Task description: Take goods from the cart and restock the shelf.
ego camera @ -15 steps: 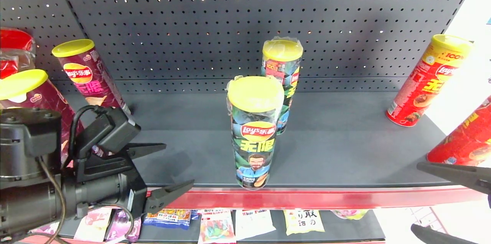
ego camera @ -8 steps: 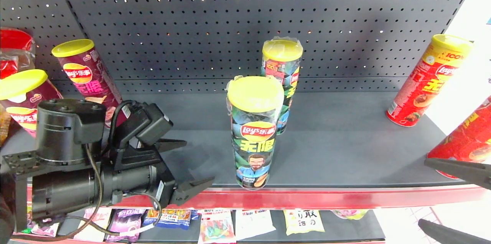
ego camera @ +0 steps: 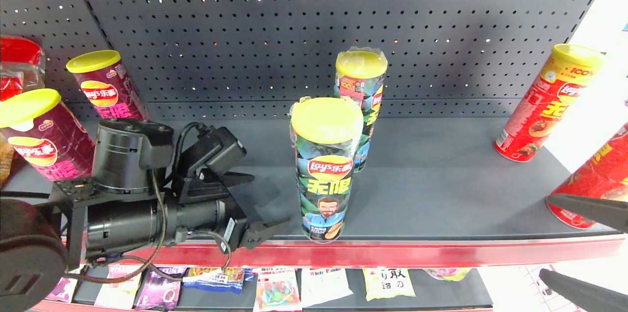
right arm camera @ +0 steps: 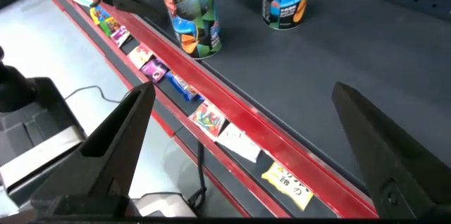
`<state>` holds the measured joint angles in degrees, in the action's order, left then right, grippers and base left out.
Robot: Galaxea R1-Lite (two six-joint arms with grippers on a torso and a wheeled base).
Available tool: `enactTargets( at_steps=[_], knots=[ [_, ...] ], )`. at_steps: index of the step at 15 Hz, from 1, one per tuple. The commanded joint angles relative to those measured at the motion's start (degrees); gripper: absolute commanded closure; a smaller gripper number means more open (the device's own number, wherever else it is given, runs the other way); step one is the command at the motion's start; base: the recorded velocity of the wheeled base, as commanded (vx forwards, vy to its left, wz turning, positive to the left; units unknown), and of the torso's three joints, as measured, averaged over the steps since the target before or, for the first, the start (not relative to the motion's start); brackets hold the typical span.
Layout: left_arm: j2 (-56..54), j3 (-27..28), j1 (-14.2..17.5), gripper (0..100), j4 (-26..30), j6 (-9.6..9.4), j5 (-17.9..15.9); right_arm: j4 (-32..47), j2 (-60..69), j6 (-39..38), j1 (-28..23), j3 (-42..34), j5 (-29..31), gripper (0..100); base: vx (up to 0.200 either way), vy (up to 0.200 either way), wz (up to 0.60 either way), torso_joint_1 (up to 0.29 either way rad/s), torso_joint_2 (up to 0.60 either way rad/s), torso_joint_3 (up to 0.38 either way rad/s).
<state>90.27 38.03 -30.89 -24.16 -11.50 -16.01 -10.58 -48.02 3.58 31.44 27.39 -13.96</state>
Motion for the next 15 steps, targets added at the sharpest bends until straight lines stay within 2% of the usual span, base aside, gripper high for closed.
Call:
enactTargets(
  at_steps=[1,15],
  knots=[
    [1.1,0.5,-0.1,0,0.0,-0.02,0.0,0.0,-0.3,0.0,-0.2,0.0,0.0,0,0.000,0.000,0.00,0.000,0.00,0.000],
    [4.7,3.5,-1.5,0,0.0,-0.02,0.0,0.0,-0.5,-0.1,-0.4,0.1,0.0,0,0.000,0.000,0.00,0.000,0.00,0.000]
  ],
)
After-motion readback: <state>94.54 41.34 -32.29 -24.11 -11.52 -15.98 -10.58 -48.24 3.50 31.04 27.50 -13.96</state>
